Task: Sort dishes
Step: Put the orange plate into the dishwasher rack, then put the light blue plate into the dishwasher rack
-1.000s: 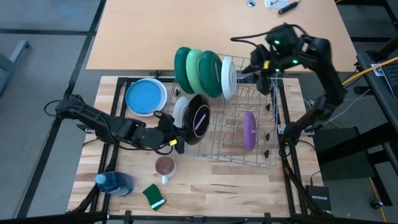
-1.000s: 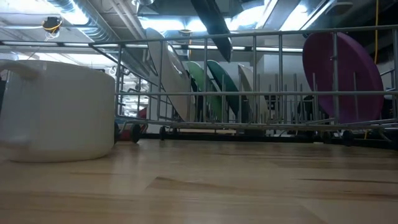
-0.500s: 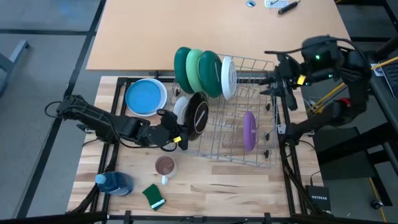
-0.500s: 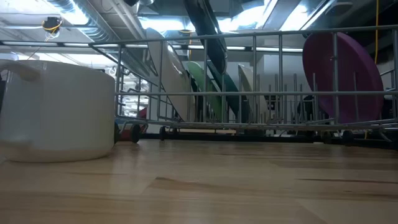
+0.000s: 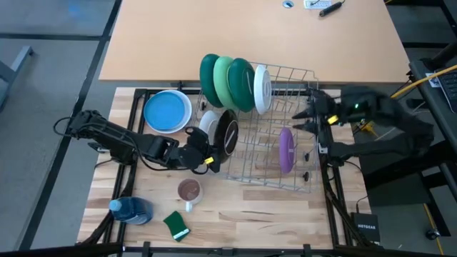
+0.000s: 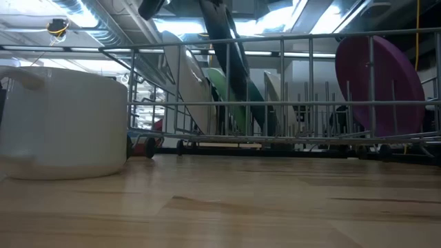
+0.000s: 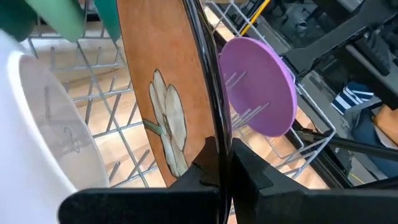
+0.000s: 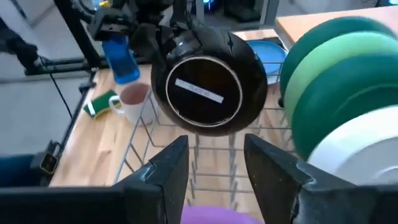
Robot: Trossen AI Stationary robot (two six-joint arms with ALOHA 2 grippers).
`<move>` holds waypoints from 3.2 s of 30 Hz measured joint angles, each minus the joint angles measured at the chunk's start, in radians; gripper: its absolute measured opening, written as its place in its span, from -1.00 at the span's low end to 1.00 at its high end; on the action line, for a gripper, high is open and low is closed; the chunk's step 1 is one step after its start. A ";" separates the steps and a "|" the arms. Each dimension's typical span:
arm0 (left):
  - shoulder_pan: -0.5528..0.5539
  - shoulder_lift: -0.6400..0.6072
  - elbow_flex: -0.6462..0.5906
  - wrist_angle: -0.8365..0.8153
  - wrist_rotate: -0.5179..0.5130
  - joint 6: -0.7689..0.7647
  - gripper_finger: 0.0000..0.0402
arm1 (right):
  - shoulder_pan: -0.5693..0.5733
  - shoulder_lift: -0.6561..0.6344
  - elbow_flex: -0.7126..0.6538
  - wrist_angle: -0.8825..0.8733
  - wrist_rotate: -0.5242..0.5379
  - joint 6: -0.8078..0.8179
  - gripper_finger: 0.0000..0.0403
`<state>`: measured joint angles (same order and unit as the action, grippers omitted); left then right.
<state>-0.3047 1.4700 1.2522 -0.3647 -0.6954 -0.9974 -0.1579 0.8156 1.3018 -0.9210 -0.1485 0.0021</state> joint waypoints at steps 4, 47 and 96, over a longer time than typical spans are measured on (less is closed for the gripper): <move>0.017 0.022 0.000 -0.010 0.006 -0.038 -1.00 | 0.010 -0.143 -0.250 0.136 0.000 0.077 -0.20; 0.081 0.079 0.000 -0.071 0.098 -0.061 -0.22 | 0.008 -0.442 -0.806 0.409 -0.021 0.236 -0.20; 0.085 -0.306 -0.004 -1.039 0.012 0.140 -0.17 | 0.007 -0.441 -0.806 0.578 -0.028 0.236 -0.20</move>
<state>-0.2195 1.1635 1.2482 -1.4040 -0.6837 -0.8571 -0.1505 0.3748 0.4953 -0.3433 -0.1762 0.2378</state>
